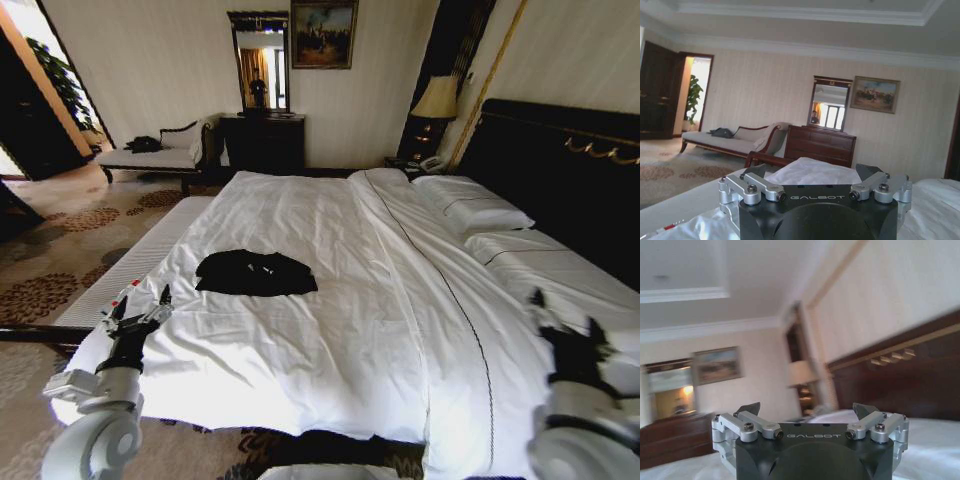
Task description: Fold the clothes on the bed.
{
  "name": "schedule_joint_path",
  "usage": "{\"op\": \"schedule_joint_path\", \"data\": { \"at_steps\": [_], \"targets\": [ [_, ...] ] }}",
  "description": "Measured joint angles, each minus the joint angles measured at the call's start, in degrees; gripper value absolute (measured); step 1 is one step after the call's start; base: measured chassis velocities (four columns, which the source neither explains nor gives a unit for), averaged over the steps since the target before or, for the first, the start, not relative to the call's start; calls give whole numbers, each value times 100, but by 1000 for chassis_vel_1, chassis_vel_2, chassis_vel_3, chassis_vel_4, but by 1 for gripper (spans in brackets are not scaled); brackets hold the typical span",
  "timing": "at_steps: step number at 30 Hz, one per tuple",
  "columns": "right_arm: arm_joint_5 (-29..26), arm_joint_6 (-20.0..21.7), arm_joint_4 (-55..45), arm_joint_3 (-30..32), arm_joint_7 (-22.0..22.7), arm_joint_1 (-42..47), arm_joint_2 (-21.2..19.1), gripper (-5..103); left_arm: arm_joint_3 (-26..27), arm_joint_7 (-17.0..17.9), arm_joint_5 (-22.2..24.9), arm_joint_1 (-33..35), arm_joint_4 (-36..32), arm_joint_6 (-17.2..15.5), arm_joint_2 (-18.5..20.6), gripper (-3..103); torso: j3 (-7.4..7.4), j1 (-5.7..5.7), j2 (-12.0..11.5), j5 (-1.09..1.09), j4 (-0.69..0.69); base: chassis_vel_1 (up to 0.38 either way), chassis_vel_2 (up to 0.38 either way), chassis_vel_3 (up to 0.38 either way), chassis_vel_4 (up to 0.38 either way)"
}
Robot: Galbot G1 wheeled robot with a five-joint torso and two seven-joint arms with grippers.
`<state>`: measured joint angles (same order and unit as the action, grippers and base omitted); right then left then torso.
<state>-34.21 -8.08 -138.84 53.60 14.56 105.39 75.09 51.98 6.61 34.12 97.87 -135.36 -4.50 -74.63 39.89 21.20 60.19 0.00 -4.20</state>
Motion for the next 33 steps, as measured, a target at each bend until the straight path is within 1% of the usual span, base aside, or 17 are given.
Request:
{"op": "schedule_joint_path", "data": {
  "at_steps": [2,3,6,9,11,12,15,16,17,20,21,23,24,25,26,30,33],
  "targets": [
    [380,-314,256,-236,-398,59,-26,100,-49,-66,-134,103,-55,76,-13,100,0,0,0,1,1,0,0,0,0],
    [380,-314,256,-236,-398,59,-26,100,-49,-66,-134,103,-55,76,-13,100,0,0,0,1,1,0,0,0,0],
    [600,-610,473,-506,-885,101,-82,100,-193,-152,-391,211,-110,190,25,100,0,0,0,0,1,0,0,0,0],
    [592,-634,486,-590,-1090,130,-110,100,-280,-211,-534,274,-142,262,72,100,0,0,0,0,1,0,0,0,0],
    [590,-595,479,-708,-1183,122,-183,100,-443,-381,-842,396,-198,510,188,100,0,0,0,-2,1,0,0,0,0],
    [594,-449,447,-788,-1136,77,-262,100,-543,-482,-1081,471,-249,660,261,100,0,0,0,0,1,0,0,0,0],
    [602,-299,421,-860,-1048,24,-352,100,-610,-526,-1218,504,-295,698,286,100,0,-1,0,0,1,0,0,0,0],
    [630,-189,407,-904,-952,-17,-443,100,-643,-536,-1295,521,-317,694,284,100,0,0,0,1,1,0,0,0,0],
    [705,38,380,-948,-748,-63,-611,100,-689,-567,-1373,586,-347,648,261,100,0,0,0,1,0,0,0,0,0],
    [721,172,356,-973,-626,-81,-815,100,-719,-592,-1379,727,-390,583,232,100,0,0,0,0,0,0,0,0,0],
    [694,245,316,-991,-540,-87,-1071,100,-720,-611,-1303,909,-454,517,198,100,0,0,0,0,1,0,0,0,0],
    [580,265,271,-1006,-486,-88,-1336,100,-667,-646,-1131,1123,-562,477,169,100,0,0,0,-1,2,0,0,0,0],
    [580,265,271,-1006,-486,-88,-1336,100,-667,-646,-1131,1123,-562,477,169,100,0,0,0,-1,2,0,0,0,0],
    [515,263,252,-1014,-451,-89,-1418,100,-622,-655,-1011,1212,-628,455,163,100,0,-1,0,0,2,0,0,0,0],
    [314,212,215,-1091,-258,-88,-1566,100,-520,-657,-759,1303,-739,396,169,100,0,-1,0,2,2,0,0,0,0],
    [157,41,252,-1204,-174,-159,-1721,100,-446,-580,-610,1224,-775,330,199,100,0,-1,0,0,1,0,0,0,0],
    [133,-18,312,-1187,-279,-218,-1743,100,-491,-501,-641,1124,-755,292,157,100,0,0,0,0,1,0,0,0,0]
  ]
}}
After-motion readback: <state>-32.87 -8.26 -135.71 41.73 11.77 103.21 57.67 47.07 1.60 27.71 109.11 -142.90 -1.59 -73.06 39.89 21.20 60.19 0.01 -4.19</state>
